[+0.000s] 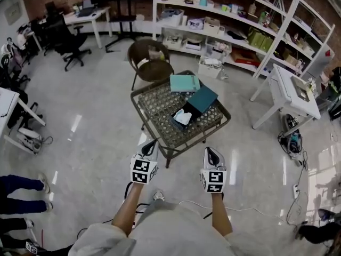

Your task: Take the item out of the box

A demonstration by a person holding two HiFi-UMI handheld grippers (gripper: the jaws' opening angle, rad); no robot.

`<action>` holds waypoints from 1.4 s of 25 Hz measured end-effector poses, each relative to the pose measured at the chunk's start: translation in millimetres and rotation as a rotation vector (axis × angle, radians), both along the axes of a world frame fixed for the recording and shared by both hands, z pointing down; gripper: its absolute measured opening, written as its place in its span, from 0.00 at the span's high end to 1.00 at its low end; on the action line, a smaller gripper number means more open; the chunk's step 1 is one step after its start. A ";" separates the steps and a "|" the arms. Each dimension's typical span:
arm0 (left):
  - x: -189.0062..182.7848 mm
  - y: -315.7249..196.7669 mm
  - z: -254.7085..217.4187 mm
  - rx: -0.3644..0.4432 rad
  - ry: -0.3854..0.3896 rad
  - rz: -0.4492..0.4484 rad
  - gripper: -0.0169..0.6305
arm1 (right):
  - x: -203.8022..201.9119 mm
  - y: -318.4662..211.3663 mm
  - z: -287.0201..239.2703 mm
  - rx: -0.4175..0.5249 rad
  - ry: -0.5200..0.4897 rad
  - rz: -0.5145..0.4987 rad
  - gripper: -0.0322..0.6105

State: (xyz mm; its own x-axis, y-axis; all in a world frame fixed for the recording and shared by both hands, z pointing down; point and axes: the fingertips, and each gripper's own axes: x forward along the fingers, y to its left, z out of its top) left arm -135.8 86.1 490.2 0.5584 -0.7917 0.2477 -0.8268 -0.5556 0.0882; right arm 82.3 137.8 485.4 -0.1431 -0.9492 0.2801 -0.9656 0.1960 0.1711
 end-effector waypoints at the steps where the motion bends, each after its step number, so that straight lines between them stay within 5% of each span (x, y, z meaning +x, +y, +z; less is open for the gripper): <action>1: -1.5 -10.7 1.5 0.000 0.002 0.006 0.97 | -1.8 -9.1 0.9 0.000 0.004 0.007 0.95; 20: 9.8 -109.1 23.7 -0.043 0.002 0.121 0.97 | 2.1 -82.3 23.1 -0.053 0.024 0.120 0.95; 35: 35.7 -207.6 34.4 -0.048 -0.030 0.061 0.97 | 40.0 -199.6 40.5 -0.045 -0.019 0.084 0.95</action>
